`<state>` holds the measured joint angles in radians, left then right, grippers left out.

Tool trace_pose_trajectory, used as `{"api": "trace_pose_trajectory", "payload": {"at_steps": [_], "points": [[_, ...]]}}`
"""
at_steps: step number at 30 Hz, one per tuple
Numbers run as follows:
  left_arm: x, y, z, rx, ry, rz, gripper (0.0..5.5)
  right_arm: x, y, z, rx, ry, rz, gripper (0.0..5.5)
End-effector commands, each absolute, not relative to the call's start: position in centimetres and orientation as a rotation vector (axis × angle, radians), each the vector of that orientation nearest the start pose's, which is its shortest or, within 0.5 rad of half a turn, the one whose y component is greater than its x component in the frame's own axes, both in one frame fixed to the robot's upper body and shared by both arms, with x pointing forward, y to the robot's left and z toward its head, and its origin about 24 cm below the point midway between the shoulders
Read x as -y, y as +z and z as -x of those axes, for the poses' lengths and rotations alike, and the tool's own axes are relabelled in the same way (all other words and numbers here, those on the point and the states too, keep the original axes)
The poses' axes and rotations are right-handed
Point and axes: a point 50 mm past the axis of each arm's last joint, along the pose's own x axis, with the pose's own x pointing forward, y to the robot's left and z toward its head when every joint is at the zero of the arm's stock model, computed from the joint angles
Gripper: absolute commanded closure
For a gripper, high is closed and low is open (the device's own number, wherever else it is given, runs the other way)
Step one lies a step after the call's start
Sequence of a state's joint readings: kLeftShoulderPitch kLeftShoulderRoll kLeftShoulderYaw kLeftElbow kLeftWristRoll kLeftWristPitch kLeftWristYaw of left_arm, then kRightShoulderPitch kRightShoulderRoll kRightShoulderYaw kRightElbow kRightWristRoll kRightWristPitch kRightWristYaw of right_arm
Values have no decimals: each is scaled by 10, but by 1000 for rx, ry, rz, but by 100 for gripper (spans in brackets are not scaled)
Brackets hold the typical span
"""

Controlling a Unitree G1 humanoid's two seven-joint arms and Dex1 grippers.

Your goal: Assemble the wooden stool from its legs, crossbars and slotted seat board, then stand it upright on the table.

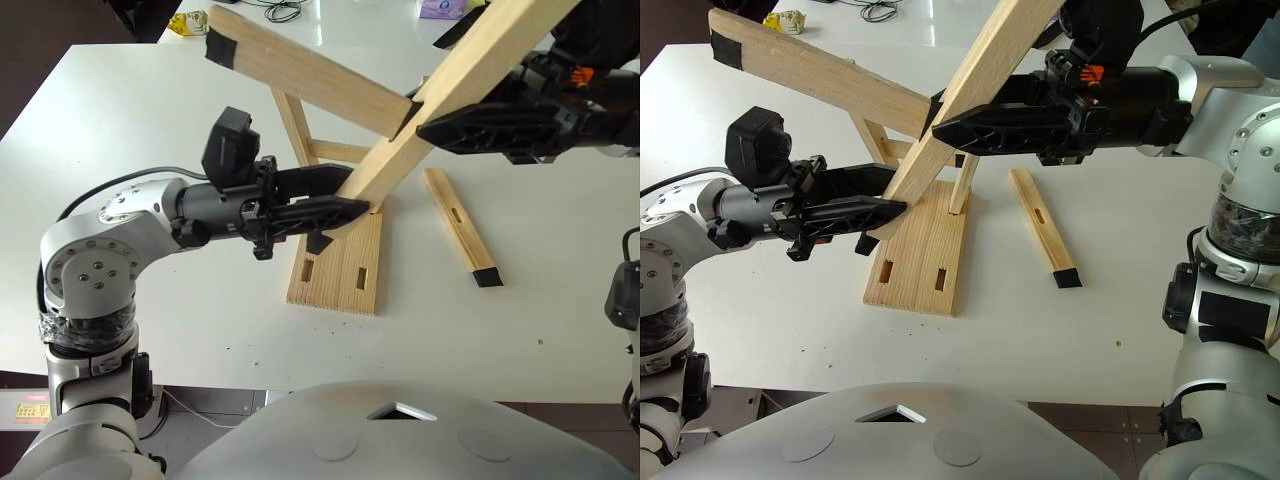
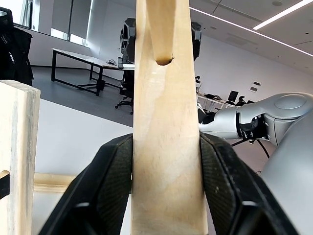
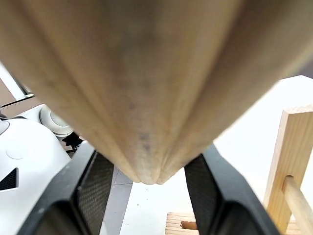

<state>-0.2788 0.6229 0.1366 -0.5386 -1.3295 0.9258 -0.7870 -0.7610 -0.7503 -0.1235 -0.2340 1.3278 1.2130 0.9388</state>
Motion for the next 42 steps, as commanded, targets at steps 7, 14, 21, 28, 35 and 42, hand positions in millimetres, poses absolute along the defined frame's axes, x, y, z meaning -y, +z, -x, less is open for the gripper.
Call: {"api": "trace_pose_trajectory", "payload": {"at_steps": [7, 14, 21, 28, 35, 42], "points": [[-146, 202, -221, -90, -1436, 379, 295, 149, 253, -239, -258, 1641, -154, 345], [-147, 196, -214, -121, -1467, 391, 187, 150, 256, -239, -223, 1617, -124, 345], [-146, 188, -206, -124, -1467, 378, 86, 155, 271, -246, -133, 1567, -121, 345], [-175, 168, -209, -154, -1311, 297, 37, 170, 277, -244, -121, 1493, -65, 345], [-214, 129, -166, -368, -1228, 133, 37, 182, 264, -231, -219, 1439, -2, 345], [-237, 120, -152, -419, -1168, 47, 37, 161, 228, -212, -271, 1373, 180, 345]]}}
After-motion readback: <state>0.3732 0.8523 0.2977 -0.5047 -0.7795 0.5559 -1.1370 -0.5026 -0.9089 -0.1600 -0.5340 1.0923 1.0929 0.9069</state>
